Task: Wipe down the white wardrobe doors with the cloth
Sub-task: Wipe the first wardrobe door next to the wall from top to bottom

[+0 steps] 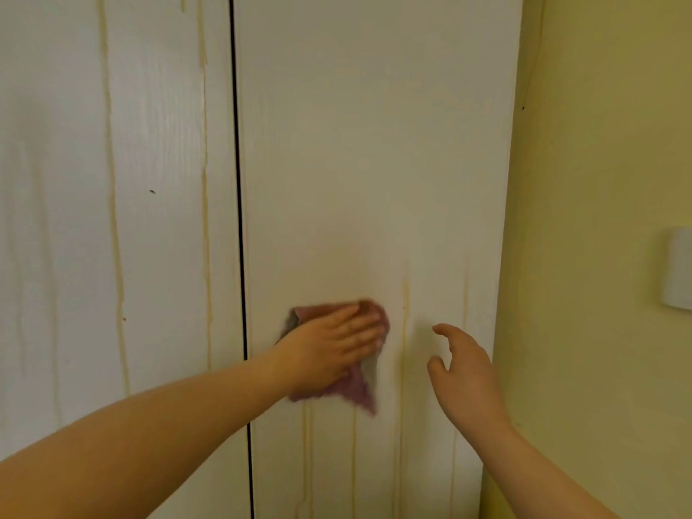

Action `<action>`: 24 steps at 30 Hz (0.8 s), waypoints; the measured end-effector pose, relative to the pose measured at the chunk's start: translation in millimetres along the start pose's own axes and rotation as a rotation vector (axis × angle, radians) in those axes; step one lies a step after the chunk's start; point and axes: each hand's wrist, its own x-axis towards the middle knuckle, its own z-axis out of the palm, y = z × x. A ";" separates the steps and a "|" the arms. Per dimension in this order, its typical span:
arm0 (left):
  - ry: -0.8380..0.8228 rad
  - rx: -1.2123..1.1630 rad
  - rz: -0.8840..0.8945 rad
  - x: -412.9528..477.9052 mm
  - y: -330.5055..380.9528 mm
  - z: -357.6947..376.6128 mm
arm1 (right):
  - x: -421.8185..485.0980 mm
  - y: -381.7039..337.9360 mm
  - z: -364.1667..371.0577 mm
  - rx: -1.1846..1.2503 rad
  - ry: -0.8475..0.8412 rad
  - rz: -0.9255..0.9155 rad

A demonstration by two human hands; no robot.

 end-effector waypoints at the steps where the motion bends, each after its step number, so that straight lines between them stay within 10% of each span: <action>1: -0.007 0.032 0.110 -4.6 0.7 2.0 | -1.3 1.7 -1.5 -0.008 -0.007 0.000; 7: 0.120 -0.037 -0.426 20.9 -49.4 -20.3 | -4.4 16.9 -11.9 -0.019 -0.005 0.060; 13: 0.141 0.044 0.018 24.8 -19.5 -6.6 | -3.0 20.6 -22.2 -0.071 -0.007 0.048; 18: 0.115 -0.044 -0.384 64.8 -42.3 -24.9 | -3.9 28.3 -27.6 -0.061 0.021 0.060; 24: 0.016 0.084 0.246 56.6 23.9 -12.3 | -7.1 34.5 -29.0 -0.068 0.018 0.050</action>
